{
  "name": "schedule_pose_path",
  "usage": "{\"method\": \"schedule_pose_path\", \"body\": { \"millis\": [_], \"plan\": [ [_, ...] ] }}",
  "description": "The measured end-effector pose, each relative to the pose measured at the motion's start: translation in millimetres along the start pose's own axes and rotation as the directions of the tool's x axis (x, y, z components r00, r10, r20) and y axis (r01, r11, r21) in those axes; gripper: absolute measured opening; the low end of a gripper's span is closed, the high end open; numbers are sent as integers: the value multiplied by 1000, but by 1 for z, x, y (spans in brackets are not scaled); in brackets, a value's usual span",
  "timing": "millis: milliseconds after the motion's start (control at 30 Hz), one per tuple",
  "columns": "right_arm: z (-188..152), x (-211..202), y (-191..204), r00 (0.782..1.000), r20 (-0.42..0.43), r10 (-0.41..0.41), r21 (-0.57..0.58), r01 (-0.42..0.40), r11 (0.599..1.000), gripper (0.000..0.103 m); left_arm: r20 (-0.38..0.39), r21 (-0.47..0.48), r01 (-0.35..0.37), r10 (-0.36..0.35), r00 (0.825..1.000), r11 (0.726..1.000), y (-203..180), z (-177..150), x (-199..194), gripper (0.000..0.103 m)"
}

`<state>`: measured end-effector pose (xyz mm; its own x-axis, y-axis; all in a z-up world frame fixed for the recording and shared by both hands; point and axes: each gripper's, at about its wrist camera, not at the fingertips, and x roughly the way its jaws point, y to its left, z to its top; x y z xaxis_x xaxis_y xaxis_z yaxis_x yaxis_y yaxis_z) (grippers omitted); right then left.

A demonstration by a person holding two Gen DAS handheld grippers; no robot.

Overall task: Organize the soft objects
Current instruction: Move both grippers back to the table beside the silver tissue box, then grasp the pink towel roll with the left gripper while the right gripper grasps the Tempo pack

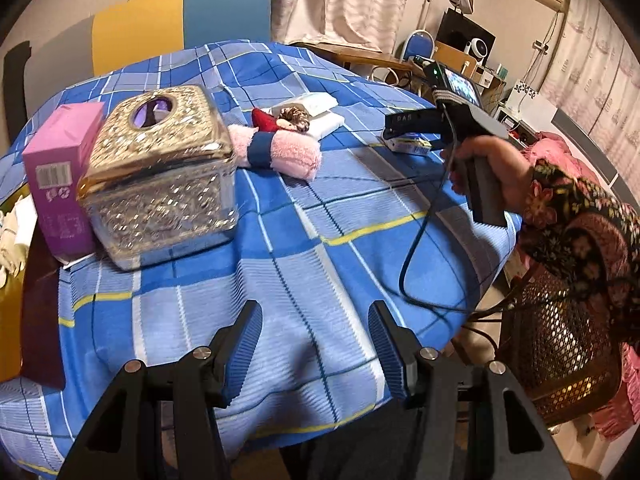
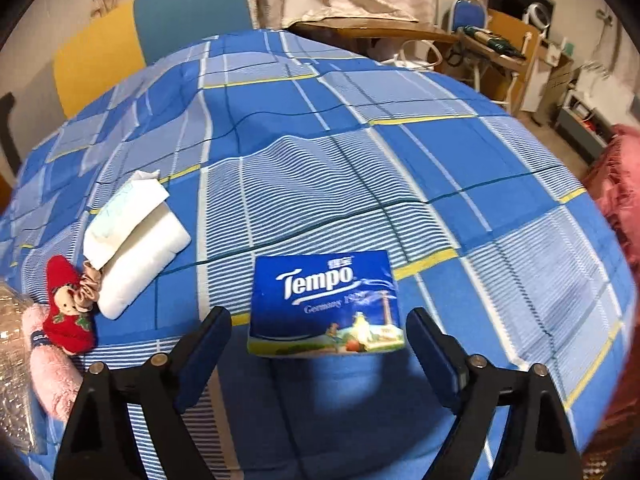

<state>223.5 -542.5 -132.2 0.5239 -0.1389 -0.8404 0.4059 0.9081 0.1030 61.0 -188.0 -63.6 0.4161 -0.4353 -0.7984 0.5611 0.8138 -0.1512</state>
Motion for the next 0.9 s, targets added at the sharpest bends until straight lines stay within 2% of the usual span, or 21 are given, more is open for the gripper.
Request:
{"method": "schedule_pose_path", "body": {
  "millis": [33, 133, 267, 400, 500, 600, 767, 833, 900],
  "plan": [
    [-1, 1, -1, 1000, -5, -6, -8, 6, 1000, 74, 1, -2, 1, -1, 1000, 1000, -2, 6, 2, 56],
    [-3, 0, -3, 1000, -9, 13, -25, -13, 1000, 73, 13, 1, 10, -10, 1000, 1000, -11, 25, 10, 56],
    [-12, -16, -11, 998, -37, 60, 3, -60, 998, 73, 3, 0, -13, 13, 1000, 1000, -27, 55, 32, 56],
    [-27, -42, -11, 994, -3, 109, 3, -109, 994, 73, -49, -38, -63, 61, 997, 997, -39, 87, 68, 57],
    [-30, -53, -10, 994, 34, 104, -12, -104, 994, 73, -88, -105, -124, 115, 989, 987, -39, 111, 98, 59],
    [-25, -61, -15, 991, 69, 114, 4, -114, 993, 73, -100, -134, -211, 198, 975, 968, -38, 126, 119, 59],
    [-17, -62, -24, 986, 70, 151, 48, -154, 987, 73, -132, -178, -358, 338, 932, 917, -26, 148, 158, 59],
    [-16, -63, -24, 984, 76, 164, 58, -169, 984, 73, -161, -210, -374, 345, 925, 904, -16, 149, 171, 59],
    [-15, -65, -23, 980, 79, 184, 60, -189, 980, 73, -147, -226, -377, 351, 925, 898, -10, 148, 174, 59]
  ]
}}
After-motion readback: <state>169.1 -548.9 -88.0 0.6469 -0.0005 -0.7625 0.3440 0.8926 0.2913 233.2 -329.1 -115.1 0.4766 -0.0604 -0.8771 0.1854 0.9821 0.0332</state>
